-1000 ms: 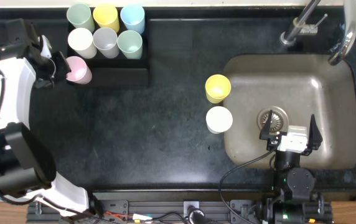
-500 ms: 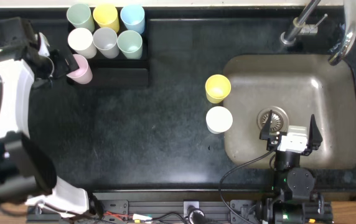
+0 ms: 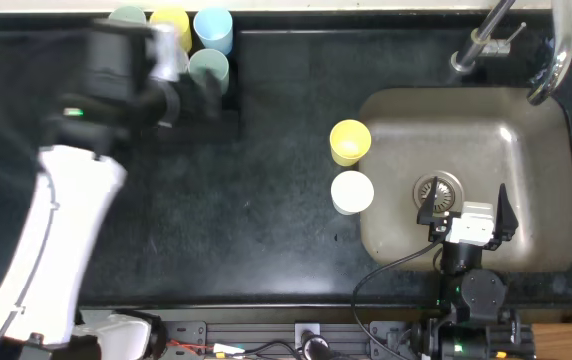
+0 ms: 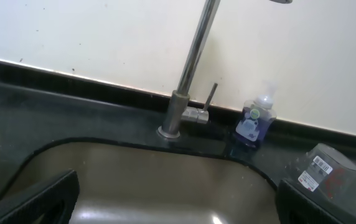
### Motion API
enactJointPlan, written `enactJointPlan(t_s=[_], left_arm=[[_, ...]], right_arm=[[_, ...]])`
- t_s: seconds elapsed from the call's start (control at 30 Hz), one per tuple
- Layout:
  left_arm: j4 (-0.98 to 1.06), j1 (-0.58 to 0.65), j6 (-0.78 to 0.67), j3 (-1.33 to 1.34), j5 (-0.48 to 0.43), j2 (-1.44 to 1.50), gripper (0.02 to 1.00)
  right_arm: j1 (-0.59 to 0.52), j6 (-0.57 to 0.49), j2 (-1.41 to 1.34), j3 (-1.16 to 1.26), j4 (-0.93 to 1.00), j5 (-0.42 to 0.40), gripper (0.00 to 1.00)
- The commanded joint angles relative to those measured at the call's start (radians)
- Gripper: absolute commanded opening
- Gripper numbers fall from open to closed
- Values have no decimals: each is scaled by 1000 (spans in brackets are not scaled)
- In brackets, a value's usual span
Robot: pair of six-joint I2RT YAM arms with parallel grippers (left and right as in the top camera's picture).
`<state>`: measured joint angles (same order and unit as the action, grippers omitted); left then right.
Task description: Store Cups
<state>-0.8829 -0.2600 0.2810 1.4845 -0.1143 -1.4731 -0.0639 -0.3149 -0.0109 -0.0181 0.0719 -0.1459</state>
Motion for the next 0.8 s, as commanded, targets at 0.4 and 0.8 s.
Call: enactJointPlan(t_s=[0.4, 0.8], left_arm=[[37, -546, 214, 10, 213, -142, 1000], [64, -539, 372, 133, 176, -298, 1000]], right_arm=[[-1, 0, 7, 13, -6, 0, 998], [-1, 0, 7, 13, -6, 0, 998]])
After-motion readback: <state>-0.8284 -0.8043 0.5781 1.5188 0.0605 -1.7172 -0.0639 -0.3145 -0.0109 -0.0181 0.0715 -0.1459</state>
